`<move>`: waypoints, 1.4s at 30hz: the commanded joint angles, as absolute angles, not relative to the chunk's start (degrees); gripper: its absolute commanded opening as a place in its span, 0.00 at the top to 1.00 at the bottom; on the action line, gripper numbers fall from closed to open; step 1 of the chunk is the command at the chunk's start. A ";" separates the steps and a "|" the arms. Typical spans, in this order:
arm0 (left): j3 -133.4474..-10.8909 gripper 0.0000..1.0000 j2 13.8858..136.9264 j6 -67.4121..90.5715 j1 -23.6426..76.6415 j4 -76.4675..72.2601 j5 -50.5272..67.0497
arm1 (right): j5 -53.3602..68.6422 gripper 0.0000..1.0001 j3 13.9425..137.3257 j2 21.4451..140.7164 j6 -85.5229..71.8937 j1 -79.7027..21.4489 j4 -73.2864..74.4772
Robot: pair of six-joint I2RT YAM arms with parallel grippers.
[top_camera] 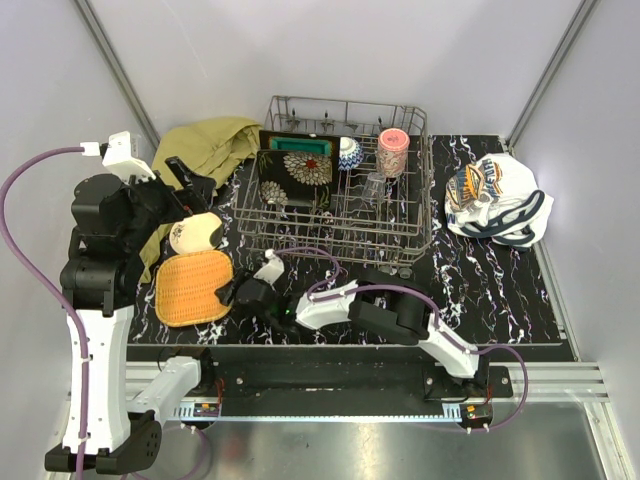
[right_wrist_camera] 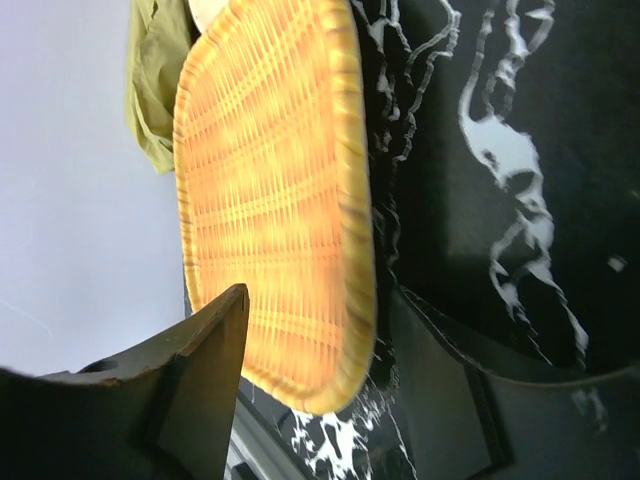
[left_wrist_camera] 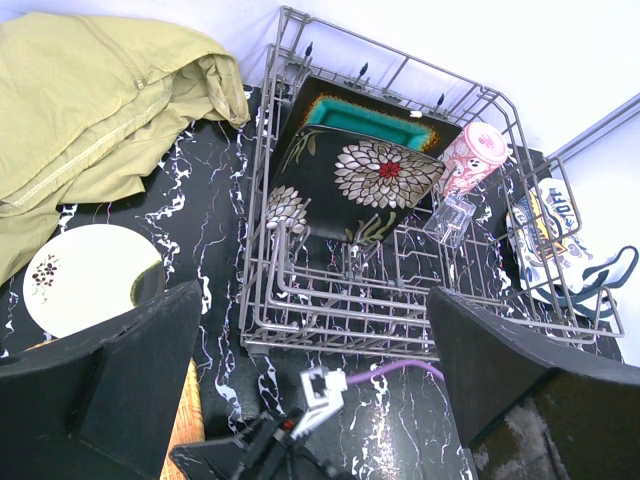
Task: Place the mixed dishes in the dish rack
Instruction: Grab a plate with the right arm
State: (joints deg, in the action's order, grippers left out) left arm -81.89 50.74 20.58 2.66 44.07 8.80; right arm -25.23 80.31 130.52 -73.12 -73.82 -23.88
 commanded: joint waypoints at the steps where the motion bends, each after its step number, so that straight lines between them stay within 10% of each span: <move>1: -81.74 0.01 50.71 20.30 2.46 41.66 9.84 | -21.01 0.37 83.14 134.03 -69.70 -73.13 -18.89; 21: -81.74 0.01 50.89 19.95 2.55 41.66 9.23 | -20.30 1.00 68.31 126.05 -67.15 -72.95 -27.68; 42: -81.30 0.01 51.33 19.95 2.55 41.31 9.14 | -29.52 1.00 54.94 91.44 -44.30 -79.01 -4.07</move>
